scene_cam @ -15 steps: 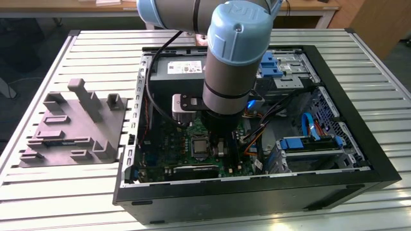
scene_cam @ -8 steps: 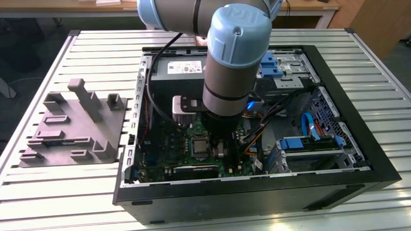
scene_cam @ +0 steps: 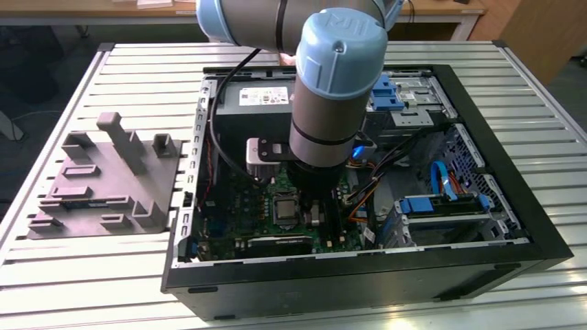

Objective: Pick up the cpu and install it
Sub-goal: 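Install the first cpu locking lever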

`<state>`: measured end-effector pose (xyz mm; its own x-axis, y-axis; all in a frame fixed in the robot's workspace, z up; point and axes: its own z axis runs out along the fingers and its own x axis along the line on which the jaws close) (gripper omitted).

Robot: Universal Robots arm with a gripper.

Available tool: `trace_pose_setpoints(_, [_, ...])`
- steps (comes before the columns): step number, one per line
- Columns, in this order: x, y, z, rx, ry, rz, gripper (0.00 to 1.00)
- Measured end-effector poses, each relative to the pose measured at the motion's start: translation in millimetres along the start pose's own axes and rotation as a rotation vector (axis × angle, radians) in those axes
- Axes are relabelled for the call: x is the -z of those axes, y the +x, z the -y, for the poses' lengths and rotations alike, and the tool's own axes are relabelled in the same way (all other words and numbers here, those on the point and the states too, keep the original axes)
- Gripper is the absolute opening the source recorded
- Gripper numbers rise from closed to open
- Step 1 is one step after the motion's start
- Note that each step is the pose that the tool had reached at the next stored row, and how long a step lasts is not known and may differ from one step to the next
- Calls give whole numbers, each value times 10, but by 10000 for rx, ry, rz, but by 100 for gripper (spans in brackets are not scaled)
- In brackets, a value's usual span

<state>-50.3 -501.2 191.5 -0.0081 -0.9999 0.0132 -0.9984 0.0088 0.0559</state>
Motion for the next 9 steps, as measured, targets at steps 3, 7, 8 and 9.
trace_pose_setpoints(3, [-6,0,0,0,1,0,11])
trace_pose_setpoints(7, [-12,0,7,0,-2,-1,11])
trace_pose_setpoints(8, [-14,0,10,0,-2,-1,11])
trace_pose_setpoints(9, [-14,0,14,-1,-1,-2,11])
